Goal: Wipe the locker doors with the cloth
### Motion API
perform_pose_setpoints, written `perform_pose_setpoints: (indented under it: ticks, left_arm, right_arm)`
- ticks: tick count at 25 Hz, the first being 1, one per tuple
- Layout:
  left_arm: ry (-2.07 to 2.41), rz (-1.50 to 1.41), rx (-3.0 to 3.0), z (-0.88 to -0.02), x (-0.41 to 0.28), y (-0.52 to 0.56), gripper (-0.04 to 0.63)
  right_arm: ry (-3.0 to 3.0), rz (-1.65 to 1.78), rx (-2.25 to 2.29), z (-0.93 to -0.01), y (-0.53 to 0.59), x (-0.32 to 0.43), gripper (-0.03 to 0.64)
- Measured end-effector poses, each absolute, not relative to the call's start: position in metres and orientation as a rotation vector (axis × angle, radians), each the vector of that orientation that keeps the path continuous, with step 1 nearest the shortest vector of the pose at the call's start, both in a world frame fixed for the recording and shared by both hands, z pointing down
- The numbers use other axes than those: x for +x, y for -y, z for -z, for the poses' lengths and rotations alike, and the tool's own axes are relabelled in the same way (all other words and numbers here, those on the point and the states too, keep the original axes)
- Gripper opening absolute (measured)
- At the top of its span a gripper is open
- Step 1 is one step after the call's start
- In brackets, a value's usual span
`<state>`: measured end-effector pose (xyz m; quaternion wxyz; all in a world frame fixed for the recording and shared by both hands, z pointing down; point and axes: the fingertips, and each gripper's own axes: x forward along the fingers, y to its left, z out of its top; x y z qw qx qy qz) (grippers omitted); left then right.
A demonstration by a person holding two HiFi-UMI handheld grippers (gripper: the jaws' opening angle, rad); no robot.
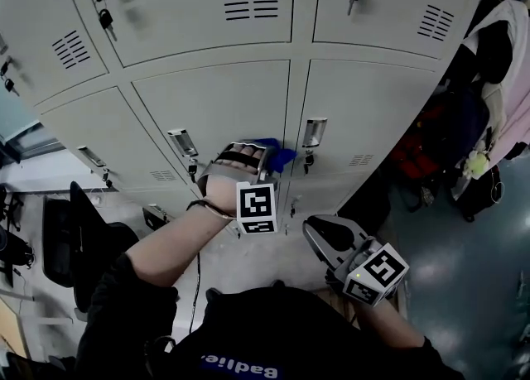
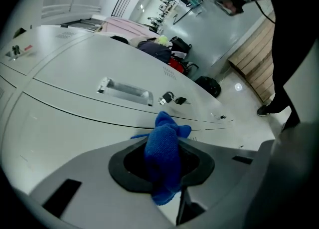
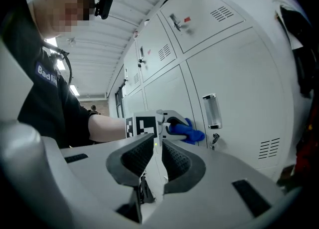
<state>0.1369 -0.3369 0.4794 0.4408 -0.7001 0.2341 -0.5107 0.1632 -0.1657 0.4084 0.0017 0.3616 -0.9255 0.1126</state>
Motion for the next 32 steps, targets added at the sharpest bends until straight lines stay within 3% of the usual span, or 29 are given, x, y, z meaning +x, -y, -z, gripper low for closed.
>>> perform_pose_setpoints:
  ticks: [22,32]
  left_arm:
    - [-0.515,1.335,-1.766,-0.621,0.138,0.330,0.103]
    - [-0.532,1.250,-1.857,-0.589,0.126,0.306,0.103]
  right_arm:
    - [2.935,-0.386,1.262,-0.411,0.146,0.179,0.048]
    - [2.920,-0.352,1.325,-0.403,0.126,0.151,0.048]
